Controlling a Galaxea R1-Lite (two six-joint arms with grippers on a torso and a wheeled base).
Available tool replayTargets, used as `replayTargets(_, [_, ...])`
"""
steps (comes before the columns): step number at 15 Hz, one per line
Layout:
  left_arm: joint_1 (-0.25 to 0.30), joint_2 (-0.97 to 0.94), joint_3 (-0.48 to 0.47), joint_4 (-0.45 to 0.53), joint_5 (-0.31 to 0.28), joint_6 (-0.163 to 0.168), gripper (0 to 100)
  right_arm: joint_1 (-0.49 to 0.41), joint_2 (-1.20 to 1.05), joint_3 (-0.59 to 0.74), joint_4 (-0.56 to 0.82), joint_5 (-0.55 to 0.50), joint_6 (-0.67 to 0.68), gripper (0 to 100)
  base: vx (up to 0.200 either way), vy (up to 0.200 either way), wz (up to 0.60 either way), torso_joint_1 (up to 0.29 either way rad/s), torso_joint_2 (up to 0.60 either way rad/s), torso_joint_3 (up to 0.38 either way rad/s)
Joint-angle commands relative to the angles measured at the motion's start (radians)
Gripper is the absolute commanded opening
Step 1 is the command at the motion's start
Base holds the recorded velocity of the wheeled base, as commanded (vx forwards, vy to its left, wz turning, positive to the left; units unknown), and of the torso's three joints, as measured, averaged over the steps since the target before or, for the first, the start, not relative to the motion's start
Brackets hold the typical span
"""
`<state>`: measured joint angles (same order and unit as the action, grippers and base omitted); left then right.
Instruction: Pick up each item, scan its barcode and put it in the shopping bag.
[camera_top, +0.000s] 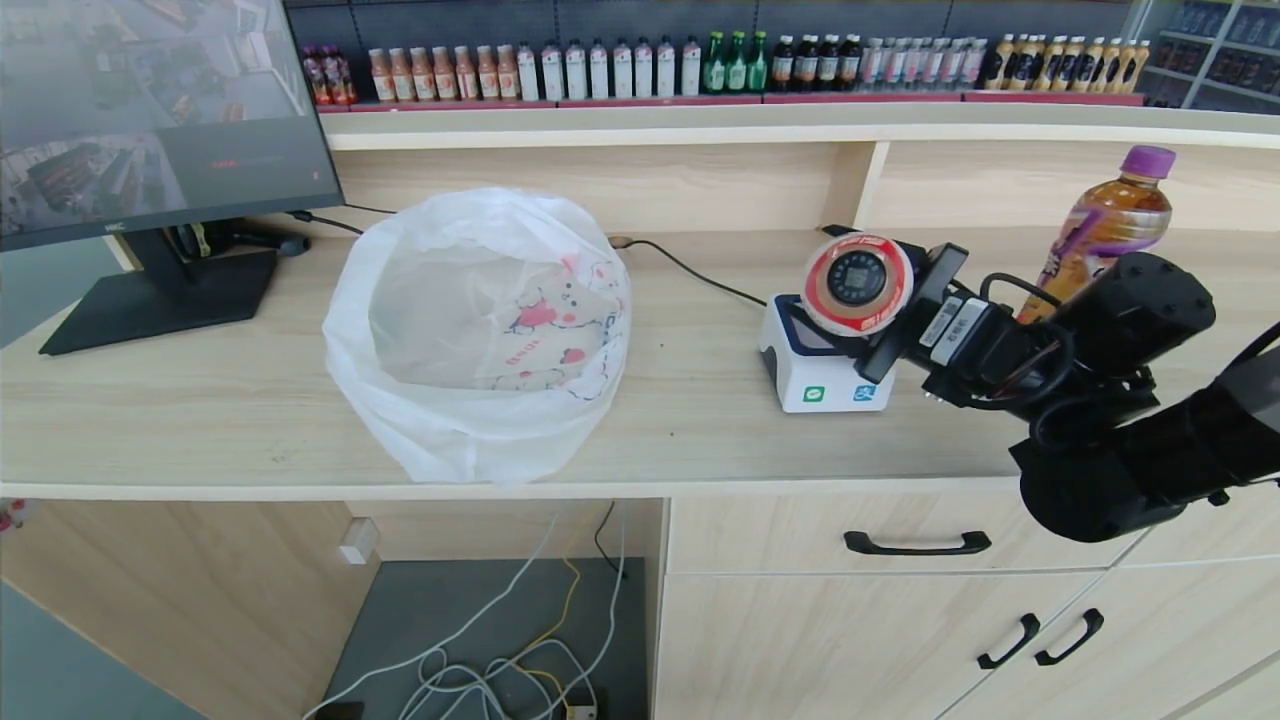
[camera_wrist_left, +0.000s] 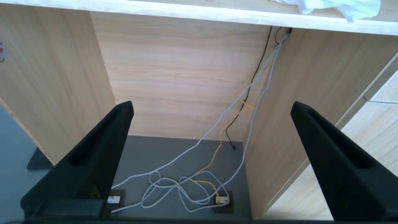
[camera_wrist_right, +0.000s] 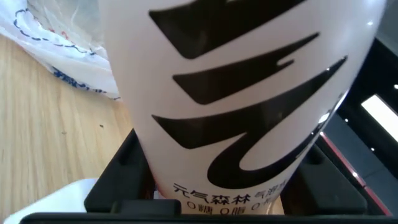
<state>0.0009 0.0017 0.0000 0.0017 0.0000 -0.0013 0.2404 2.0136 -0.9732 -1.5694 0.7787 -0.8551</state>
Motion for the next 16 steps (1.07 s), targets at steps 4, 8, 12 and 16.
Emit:
replayTargets(4, [0.001,0.0,0.0,0.0,0.0,0.0,100,-0.018,0.048,-0.032,-0.001,-0.003,0.005,0,0.0,0.0,0.0,0.0,0.0,0.0])
replayTargets(8, [-0.001,0.0,0.0,0.0,0.0,0.0,100,-0.015,0.07,-0.071,-0.001,-0.007,0.005,0,0.0,0.0,0.0,0.0,0.0,0.0])
replayTargets(12, [-0.001,0.0,0.0,0.0,0.0,0.0,100,-0.018,0.066,-0.064,-0.001,-0.009,0.005,0,0.0,0.0,0.0,0.0,0.0,0.0])
replayTargets(16, [0.001,0.0,0.0,0.0,0.0,0.0,100,-0.018,0.057,-0.05,-0.001,-0.01,0.005,0,0.0,0.0,0.0,0.0,0.0,0.0])
